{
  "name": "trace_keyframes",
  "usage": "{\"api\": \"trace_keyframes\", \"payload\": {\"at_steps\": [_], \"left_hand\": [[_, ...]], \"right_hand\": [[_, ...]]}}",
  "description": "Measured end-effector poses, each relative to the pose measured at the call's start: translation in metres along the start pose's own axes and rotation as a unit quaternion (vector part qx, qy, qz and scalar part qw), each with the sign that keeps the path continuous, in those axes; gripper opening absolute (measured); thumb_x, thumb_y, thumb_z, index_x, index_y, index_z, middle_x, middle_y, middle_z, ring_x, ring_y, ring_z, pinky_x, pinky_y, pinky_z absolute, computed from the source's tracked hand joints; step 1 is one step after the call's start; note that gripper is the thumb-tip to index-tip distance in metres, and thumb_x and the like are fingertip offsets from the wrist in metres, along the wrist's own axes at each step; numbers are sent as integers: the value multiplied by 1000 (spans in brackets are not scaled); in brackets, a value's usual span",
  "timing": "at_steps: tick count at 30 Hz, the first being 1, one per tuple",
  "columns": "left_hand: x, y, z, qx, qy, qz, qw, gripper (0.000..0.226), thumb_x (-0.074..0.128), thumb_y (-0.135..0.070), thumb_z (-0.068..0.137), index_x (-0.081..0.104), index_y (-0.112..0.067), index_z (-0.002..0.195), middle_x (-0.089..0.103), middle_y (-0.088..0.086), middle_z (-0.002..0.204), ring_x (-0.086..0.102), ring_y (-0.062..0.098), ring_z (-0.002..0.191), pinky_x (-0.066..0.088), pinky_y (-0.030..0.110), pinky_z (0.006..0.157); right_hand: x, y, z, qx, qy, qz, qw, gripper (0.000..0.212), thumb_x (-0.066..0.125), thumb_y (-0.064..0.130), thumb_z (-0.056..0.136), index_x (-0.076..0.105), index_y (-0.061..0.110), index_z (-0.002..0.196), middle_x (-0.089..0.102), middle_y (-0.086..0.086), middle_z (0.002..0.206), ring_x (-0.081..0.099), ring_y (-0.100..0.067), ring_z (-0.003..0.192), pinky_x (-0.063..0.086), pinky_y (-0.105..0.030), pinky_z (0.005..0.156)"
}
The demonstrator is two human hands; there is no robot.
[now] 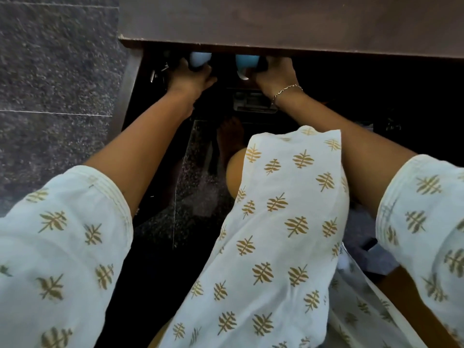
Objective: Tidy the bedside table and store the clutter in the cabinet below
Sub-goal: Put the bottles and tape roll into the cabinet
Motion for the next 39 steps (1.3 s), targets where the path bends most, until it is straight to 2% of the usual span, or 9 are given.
{"api": "trace_keyframes", "payload": {"at_steps": [4,10,14,22,28,32,34,36,39], "left_hand": [[-2,8,13,26,-40,46,998,39,46,-4,96,36,-4,134,47,11,126,58,20,103,57,22,72],[-1,10,24,26,-47,42,998,42,46,-7,97,35,-6,137,43,16,138,55,29,118,57,27,76],[-2,12,26,39,-59,74,995,47,48,-13,97,32,-12,141,41,12,140,52,24,120,55,31,86],[-8,15,25,39,-73,156,984,36,57,-13,91,48,-5,124,58,11,115,61,21,92,56,39,86],[-11,13,15,20,-64,187,980,40,59,-7,86,48,0,124,59,13,108,62,25,96,54,43,90],[-13,15,-7,24,-22,214,976,20,58,-9,88,54,-11,107,60,7,92,62,22,82,54,45,88],[-14,13,-21,35,4,228,973,18,59,-9,88,52,-14,104,61,11,98,64,28,92,54,46,89],[-16,9,-38,29,31,241,970,26,61,-11,87,53,-11,112,62,13,107,63,29,99,54,44,90],[-17,-4,-65,9,82,325,942,31,62,-21,89,56,-7,116,61,10,102,61,24,91,53,36,83]], "right_hand": [[11,1,10,-16,5,-35,999,60,69,33,81,50,7,131,54,-9,135,47,-23,127,36,-25,105],[23,2,21,-39,16,-48,998,59,67,29,84,47,5,134,50,-10,139,44,-23,130,33,-26,107],[27,3,23,-50,19,-61,997,58,66,30,85,47,5,134,50,-10,139,44,-23,130,32,-26,107],[24,2,17,-56,12,-73,996,57,67,29,83,49,6,132,51,-13,136,45,-27,128,35,-28,104],[11,-1,4,-37,57,-114,991,49,68,25,82,52,5,125,59,-15,123,53,-29,117,41,-27,94],[-4,-3,-16,-19,90,-141,986,61,68,23,82,41,7,135,56,-15,129,51,-31,122,40,-35,102],[-16,-5,-30,-15,94,-133,986,65,68,19,83,37,10,139,57,-14,129,53,-27,121,41,-31,99],[-30,-6,-47,-22,98,-118,988,59,67,15,84,42,15,138,58,-12,128,55,-24,119,41,-24,93],[-51,-4,-68,-43,112,-111,987,44,64,7,84,55,13,127,62,-12,120,60,-22,109,44,-22,88]]}}
Point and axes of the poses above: each hand's wrist, its own z-axis towards the middle knuckle, its own x-axis out of the palm, y = z × x, the point moved 1 cm from there along z, towards the middle knuckle
